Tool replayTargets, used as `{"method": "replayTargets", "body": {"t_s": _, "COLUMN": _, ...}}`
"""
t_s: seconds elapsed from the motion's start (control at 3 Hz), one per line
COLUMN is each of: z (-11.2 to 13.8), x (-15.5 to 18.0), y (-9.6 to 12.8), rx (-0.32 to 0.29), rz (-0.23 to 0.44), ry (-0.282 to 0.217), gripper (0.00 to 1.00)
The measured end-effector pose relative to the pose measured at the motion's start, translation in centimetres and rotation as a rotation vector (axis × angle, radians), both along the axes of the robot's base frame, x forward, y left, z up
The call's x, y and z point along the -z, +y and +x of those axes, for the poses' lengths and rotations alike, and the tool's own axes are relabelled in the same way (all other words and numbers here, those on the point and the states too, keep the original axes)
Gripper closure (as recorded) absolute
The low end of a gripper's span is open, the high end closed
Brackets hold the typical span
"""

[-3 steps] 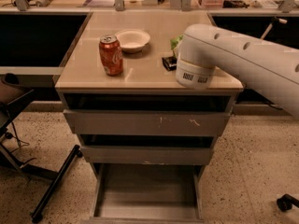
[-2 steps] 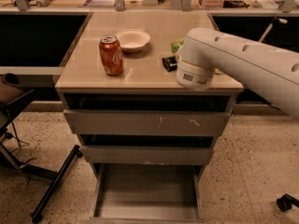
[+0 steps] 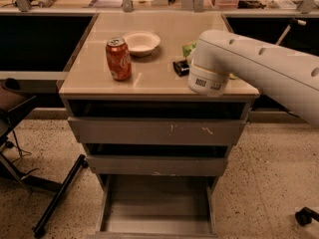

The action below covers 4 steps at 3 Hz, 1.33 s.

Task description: Pick green rice chip bag from bottom drawer and place on counter

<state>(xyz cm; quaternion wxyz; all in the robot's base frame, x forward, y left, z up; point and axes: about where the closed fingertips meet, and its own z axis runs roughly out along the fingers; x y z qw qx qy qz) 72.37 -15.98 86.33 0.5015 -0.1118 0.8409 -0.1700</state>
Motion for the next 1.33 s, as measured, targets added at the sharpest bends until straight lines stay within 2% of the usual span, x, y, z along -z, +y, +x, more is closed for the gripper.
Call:
{"method": "replayTargets", "body": {"t_s": 0.67, "z": 0.00, "x": -0.01, "y": 0.00, "rx": 0.000, "rz": 0.000, "ry": 0.000, "gripper": 0.13}}
{"method": "replayTargets", "body": {"t_s": 1.0, "z": 0.00, "x": -0.01, "y": 0.00, "rx": 0.000, "rz": 0.000, "ry": 0.000, "gripper": 0.00}}
{"method": "replayTargets", "body": {"t_s": 1.33, "z": 0.00, "x": -0.01, "y": 0.00, "rx": 0.000, "rz": 0.000, "ry": 0.000, "gripper": 0.00}}
